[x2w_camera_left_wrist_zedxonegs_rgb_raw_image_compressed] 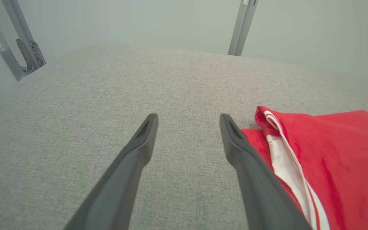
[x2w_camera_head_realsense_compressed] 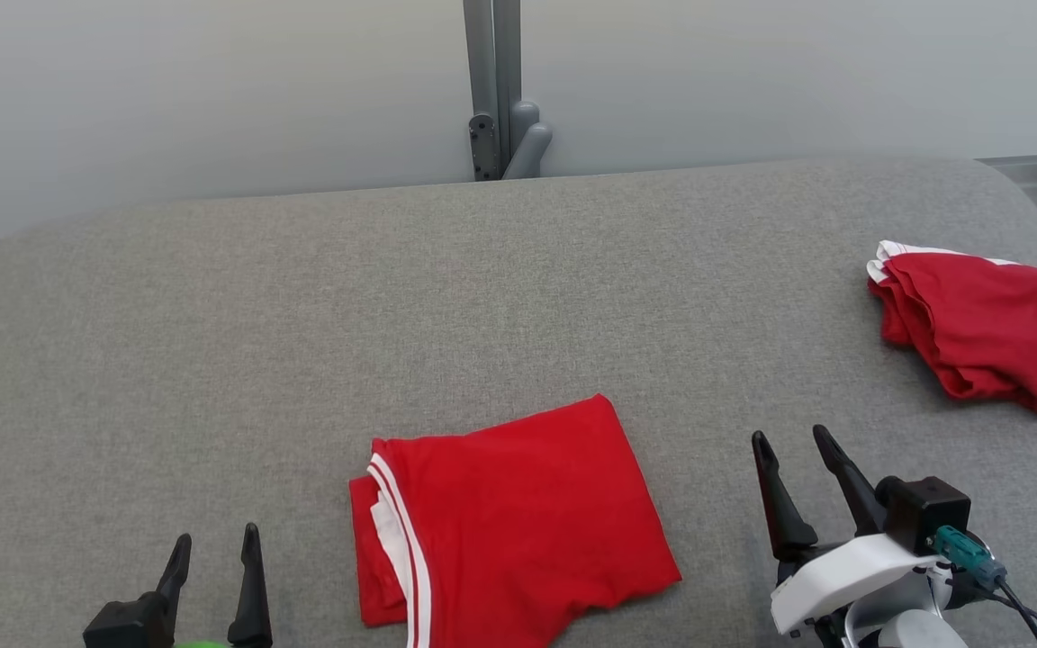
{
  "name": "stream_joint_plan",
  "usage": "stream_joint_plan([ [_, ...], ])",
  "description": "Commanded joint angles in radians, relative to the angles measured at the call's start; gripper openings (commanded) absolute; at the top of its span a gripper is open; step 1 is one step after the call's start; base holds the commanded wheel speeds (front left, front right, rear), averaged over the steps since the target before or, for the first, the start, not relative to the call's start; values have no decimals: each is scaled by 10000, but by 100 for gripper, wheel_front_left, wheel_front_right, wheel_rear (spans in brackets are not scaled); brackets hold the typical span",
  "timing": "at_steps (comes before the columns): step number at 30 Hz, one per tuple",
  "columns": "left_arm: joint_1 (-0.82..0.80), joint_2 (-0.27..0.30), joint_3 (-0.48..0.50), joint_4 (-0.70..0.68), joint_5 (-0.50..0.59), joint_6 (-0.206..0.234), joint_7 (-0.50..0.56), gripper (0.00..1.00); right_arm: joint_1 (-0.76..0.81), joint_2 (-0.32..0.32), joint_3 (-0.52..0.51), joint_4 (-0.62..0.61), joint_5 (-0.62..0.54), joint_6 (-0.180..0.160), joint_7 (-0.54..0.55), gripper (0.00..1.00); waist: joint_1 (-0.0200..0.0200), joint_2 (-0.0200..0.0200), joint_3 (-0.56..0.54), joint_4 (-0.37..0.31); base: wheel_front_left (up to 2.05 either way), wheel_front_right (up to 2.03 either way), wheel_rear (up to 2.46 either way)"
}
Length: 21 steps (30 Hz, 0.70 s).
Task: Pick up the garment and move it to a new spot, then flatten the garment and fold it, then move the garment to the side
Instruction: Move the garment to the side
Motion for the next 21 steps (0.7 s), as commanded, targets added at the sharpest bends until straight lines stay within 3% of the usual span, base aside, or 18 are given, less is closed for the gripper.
stream_joint_plan([
  [1,125,45,15,-34,47,-1,6,100,137,23,-13,-43,-82,0,-19,100,0,0,-37,-18,0,0,0],
  [21,311,45,35,-25,68,-29,6,100,279,150,111,197,117,0,-20,100,0,0,-117,0,0,0,0],
])
